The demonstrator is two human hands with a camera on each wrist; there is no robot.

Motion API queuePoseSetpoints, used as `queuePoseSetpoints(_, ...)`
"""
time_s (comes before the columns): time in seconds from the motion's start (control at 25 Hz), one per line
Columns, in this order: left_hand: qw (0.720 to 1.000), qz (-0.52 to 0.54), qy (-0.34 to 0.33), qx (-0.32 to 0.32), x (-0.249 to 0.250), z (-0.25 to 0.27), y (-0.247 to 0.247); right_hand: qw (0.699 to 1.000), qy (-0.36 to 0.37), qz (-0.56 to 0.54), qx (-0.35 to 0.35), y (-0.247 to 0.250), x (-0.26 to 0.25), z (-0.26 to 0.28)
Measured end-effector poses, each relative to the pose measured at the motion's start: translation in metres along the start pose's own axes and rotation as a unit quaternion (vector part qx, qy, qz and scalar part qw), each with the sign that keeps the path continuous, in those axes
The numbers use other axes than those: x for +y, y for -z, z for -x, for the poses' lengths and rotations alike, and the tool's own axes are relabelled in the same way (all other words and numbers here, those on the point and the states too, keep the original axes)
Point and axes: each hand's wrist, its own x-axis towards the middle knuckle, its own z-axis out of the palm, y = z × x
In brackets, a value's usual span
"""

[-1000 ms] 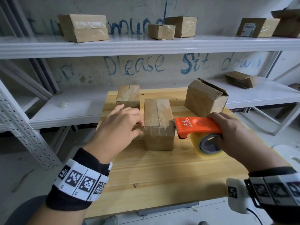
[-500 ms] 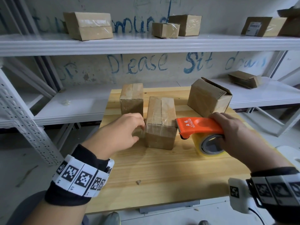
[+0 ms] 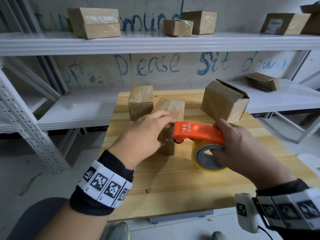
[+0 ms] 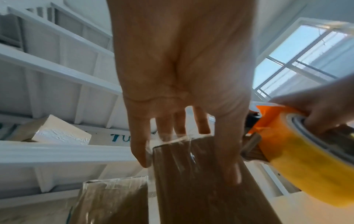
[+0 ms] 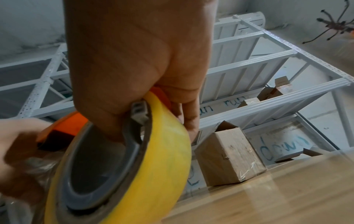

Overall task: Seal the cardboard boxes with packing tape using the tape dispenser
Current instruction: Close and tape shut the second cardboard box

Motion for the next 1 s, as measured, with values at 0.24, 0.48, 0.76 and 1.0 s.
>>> queuePoseSetpoints(0.24, 0.999, -0.021, -0.004, 0.05, 0.002, -0.006, -0.006, 0.998, -0.014, -0.004, -0.058, -0.002, 0.002, 0.006)
queuePoseSetpoints(0.48, 0.998, -0.008, -0.007, 0.055, -0.008, -0.011, -0.009, 0.998, -0.039, 0.003, -0.055, 0.002, 0.018, 0.009)
queuePoseSetpoints(0.76, 0.996, 0.073, -0.017, 0.042, -0.022, -0.014, -0.024, 0.995, -0.075, 0.0, -0.069, 0.012, 0.043, 0.015)
queuePoseSetpoints(1.0, 0.998, 0.063, 0.006, -0.008, -0.017, -0.013, -0.019, 0.987, -0.063, 0.124, -0.086, -0.005, 0.01, -0.006)
